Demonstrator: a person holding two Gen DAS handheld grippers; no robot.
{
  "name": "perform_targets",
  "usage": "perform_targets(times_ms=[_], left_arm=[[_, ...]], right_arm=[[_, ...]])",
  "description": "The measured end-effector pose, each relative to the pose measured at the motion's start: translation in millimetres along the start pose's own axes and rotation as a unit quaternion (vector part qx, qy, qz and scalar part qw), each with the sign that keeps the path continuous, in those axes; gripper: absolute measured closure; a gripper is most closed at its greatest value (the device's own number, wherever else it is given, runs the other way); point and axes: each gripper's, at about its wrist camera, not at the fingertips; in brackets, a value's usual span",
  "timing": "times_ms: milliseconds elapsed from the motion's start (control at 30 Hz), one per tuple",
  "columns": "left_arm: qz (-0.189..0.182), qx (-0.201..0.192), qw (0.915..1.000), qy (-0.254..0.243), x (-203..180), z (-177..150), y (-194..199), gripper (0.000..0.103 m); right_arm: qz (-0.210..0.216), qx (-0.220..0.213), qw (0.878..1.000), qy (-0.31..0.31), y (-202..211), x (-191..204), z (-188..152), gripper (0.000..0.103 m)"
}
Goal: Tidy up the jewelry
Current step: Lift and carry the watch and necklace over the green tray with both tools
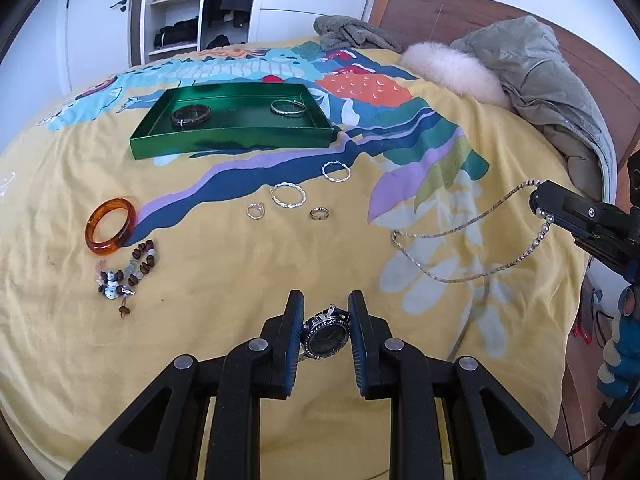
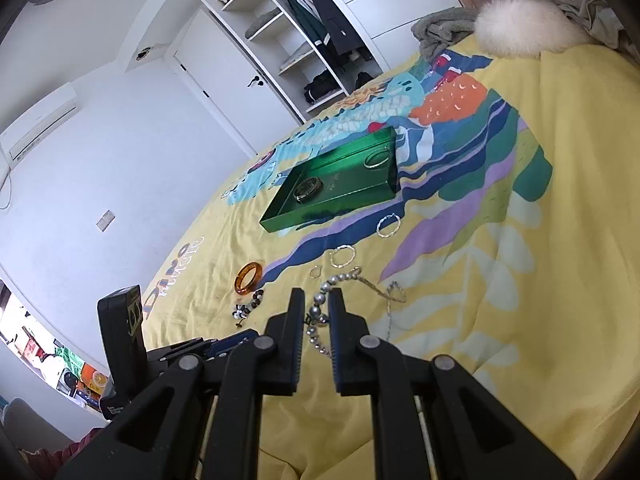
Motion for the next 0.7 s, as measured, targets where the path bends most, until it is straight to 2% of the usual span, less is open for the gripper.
perform_targets(times_ms=[400,700], left_arm=[[0.001,-0.042,0.9991,-0.006,-1,-1,53,0.081],[0.007,-0.085,0.9963,-0.008,4,27,96,0.081]], right_arm=[[0.006,-0.030,0.999,0.026,37,36,-3,0.092],[0.002,-0.056,0.997,0.059,63,68,19,0.092]])
Point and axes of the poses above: each gripper's, at about its wrist camera, not at the fingertips, and y roughly against the way its jaws point, x to its left, z to its top, and after that the axes turned 1 degree about -x, right-handed
